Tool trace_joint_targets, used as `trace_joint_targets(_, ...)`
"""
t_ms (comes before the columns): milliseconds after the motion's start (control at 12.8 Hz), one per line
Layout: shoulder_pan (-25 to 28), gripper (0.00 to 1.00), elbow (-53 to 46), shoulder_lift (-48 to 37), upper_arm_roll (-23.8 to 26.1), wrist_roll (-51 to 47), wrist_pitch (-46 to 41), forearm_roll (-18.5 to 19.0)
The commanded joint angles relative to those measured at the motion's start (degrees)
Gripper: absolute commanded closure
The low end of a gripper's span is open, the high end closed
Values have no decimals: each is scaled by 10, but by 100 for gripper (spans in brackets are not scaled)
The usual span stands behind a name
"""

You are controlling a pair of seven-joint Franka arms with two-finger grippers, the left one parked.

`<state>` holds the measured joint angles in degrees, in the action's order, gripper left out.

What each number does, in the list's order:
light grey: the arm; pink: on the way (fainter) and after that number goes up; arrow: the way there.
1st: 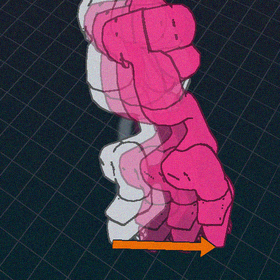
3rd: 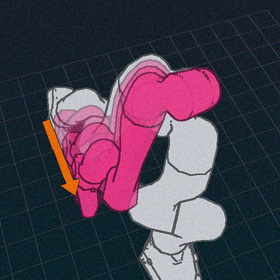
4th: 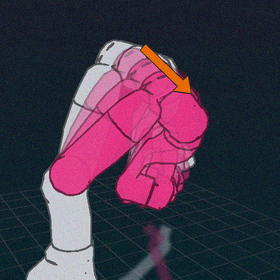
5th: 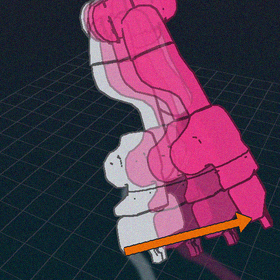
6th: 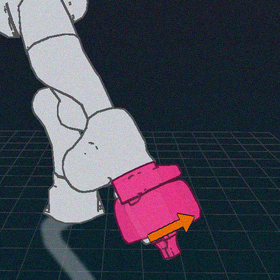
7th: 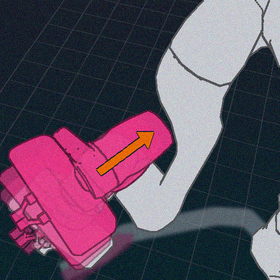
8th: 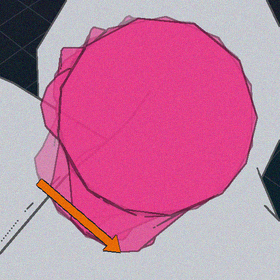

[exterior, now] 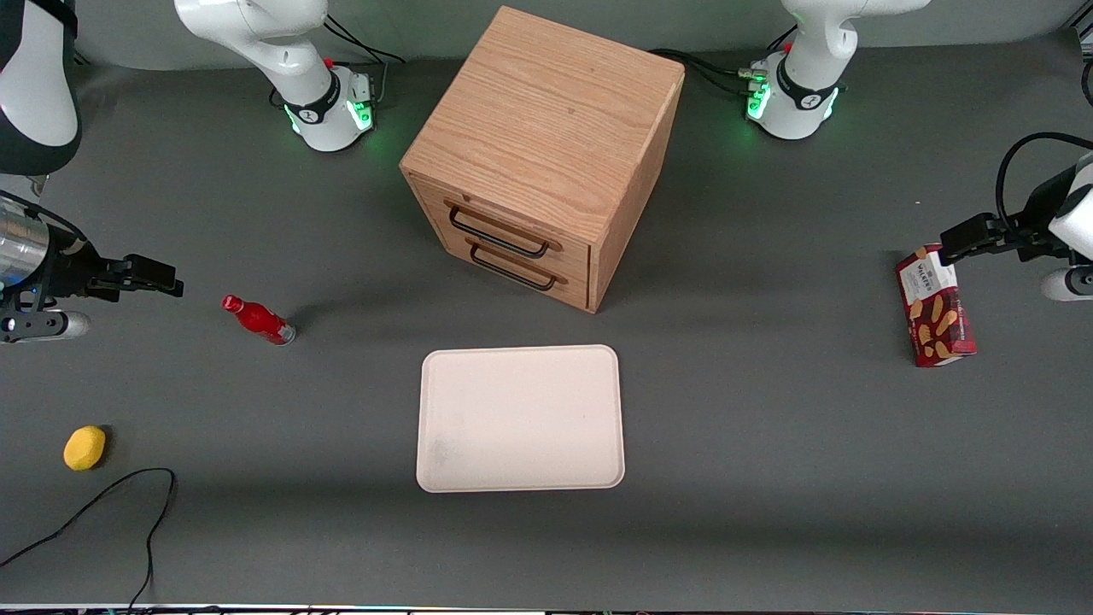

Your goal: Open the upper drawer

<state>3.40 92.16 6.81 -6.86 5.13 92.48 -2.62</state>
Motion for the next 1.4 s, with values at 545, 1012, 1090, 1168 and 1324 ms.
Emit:
trace_joint_targets(545, 0, 0, -4, -5, 2, 9, -1, 2)
trace_joint_targets(1012, 1, 0, -35, 21, 4, 8, -1, 1)
trace_joint_targets(1090, 4, 0, -35, 22, 6, 15, 2, 0)
trace_joint_targets(1168, 16, 0, -35, 22, 6, 14, 2, -1)
trace_joint_targets(1324, 21, 0, -46, 29, 13, 16, 1, -11)
